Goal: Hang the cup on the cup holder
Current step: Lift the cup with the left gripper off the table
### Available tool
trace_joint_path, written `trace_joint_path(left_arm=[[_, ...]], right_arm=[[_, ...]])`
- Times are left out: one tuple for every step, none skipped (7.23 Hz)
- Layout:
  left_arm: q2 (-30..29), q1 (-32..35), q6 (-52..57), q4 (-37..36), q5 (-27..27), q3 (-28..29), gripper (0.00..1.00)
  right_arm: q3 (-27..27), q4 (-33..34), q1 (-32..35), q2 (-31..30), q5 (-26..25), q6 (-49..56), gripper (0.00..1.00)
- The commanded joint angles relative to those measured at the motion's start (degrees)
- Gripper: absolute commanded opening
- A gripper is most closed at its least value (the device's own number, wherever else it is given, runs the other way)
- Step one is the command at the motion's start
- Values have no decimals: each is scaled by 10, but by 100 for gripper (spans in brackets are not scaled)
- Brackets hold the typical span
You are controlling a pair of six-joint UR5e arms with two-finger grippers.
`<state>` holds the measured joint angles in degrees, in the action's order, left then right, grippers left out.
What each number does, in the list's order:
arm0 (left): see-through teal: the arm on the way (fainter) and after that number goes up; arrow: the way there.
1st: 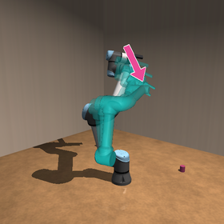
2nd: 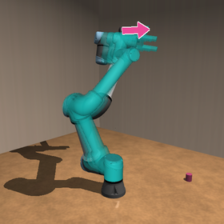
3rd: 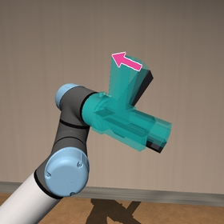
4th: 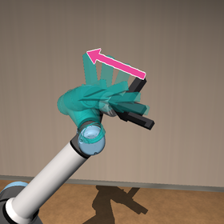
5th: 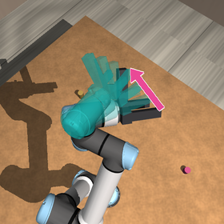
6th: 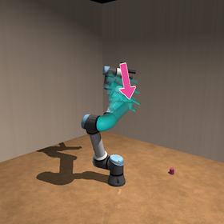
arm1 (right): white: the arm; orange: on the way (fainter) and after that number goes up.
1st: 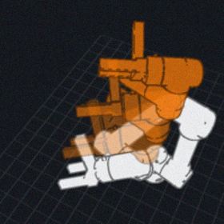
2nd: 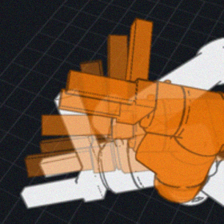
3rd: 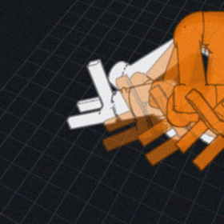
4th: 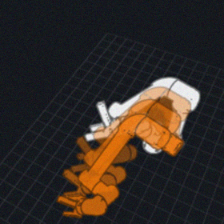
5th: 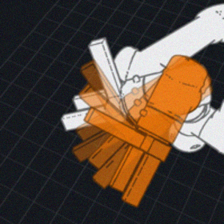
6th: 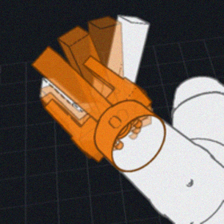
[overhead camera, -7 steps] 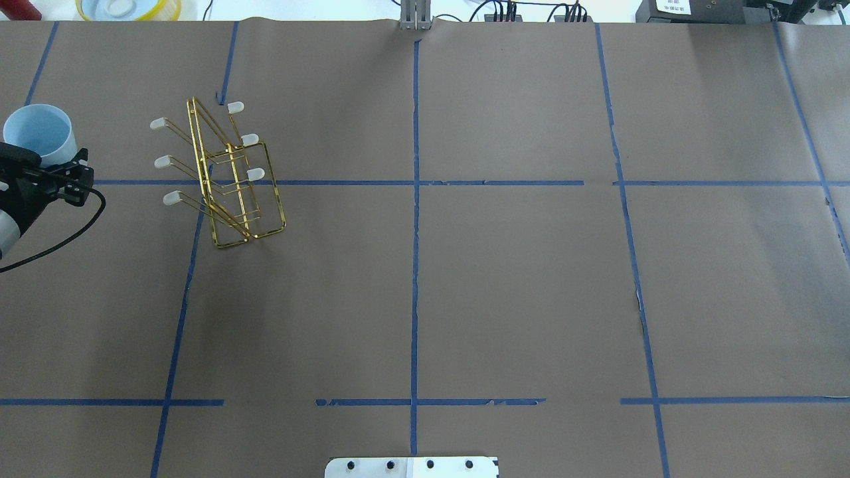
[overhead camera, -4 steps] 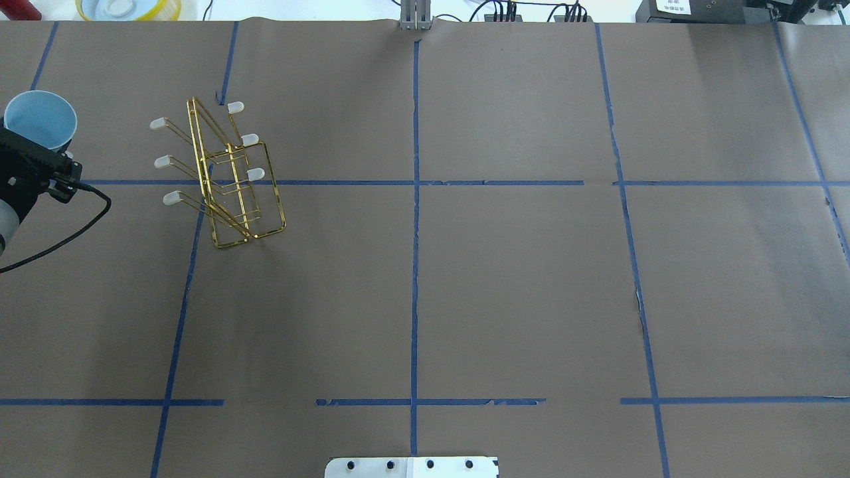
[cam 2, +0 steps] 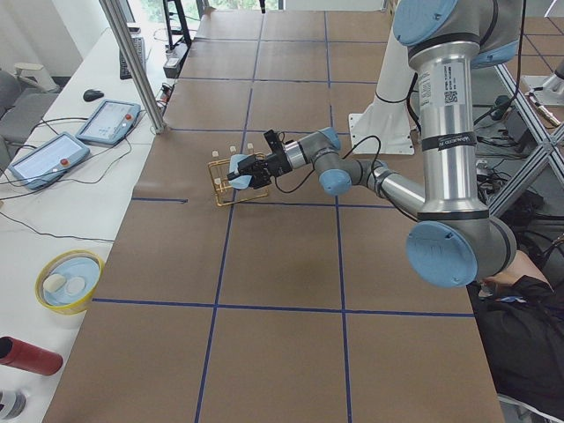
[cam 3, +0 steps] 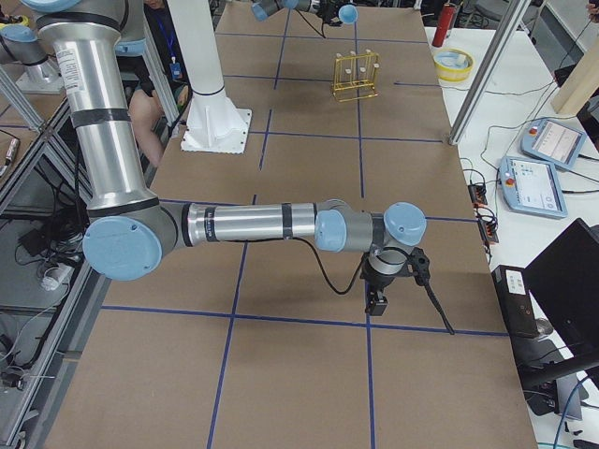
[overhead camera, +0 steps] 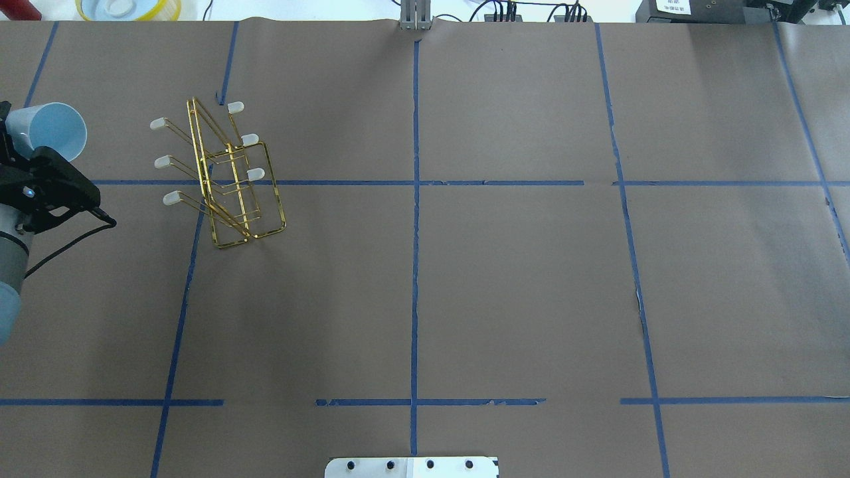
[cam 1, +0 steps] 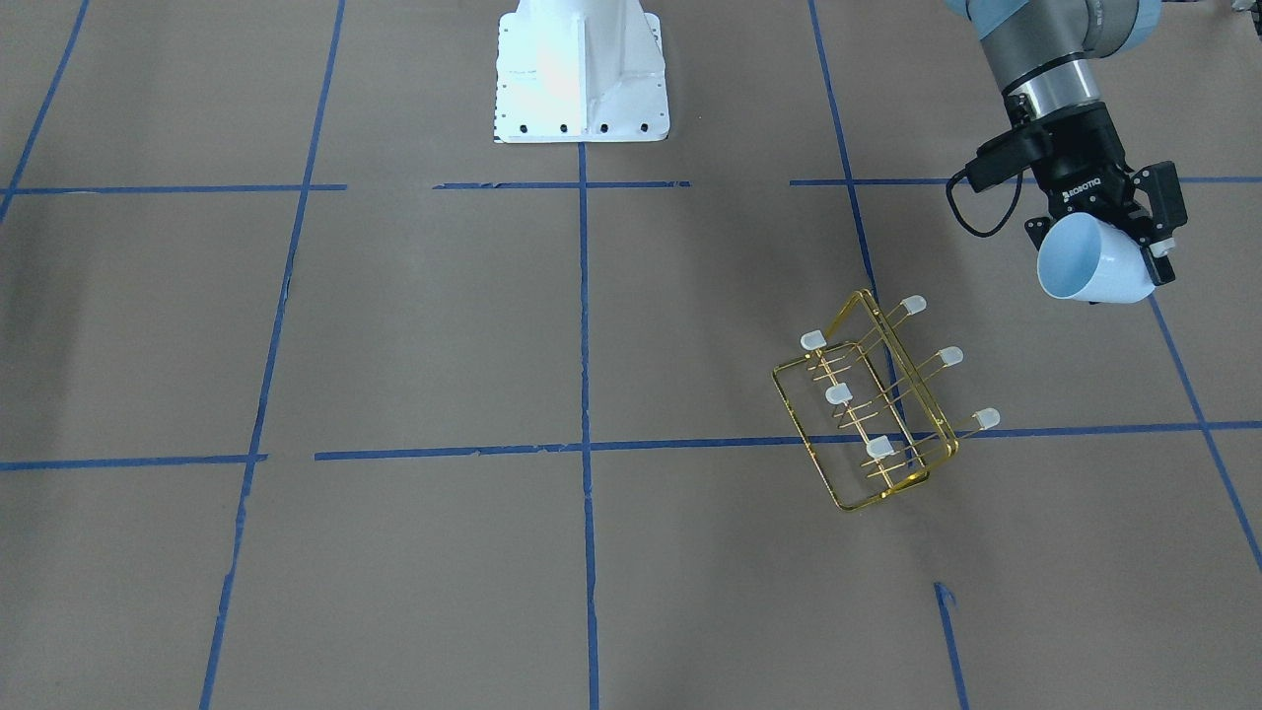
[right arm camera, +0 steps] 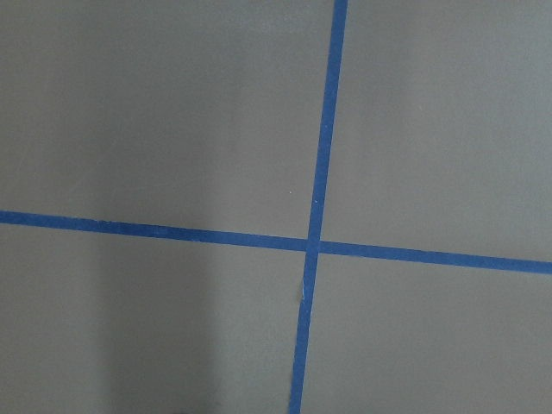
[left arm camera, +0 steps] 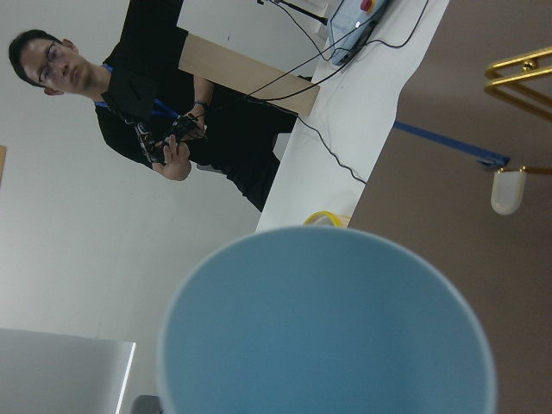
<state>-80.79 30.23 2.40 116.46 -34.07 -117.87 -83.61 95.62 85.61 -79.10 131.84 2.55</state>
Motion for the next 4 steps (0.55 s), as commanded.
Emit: trace_joint_path(left_arm=[[-2, -46, 15, -126, 137, -13, 18], [-6, -55, 39, -169, 168, -17, 18], [-10, -71, 78, -187, 200, -17, 18], [-10, -86, 106, -202, 225, -17, 17]], right_arm=[[0, 0, 0, 0, 0, 0, 100], [-1, 0, 0, 0, 0, 0, 100], [0, 0, 0, 0, 0, 0, 100], [0, 0, 0, 0, 0, 0, 100]])
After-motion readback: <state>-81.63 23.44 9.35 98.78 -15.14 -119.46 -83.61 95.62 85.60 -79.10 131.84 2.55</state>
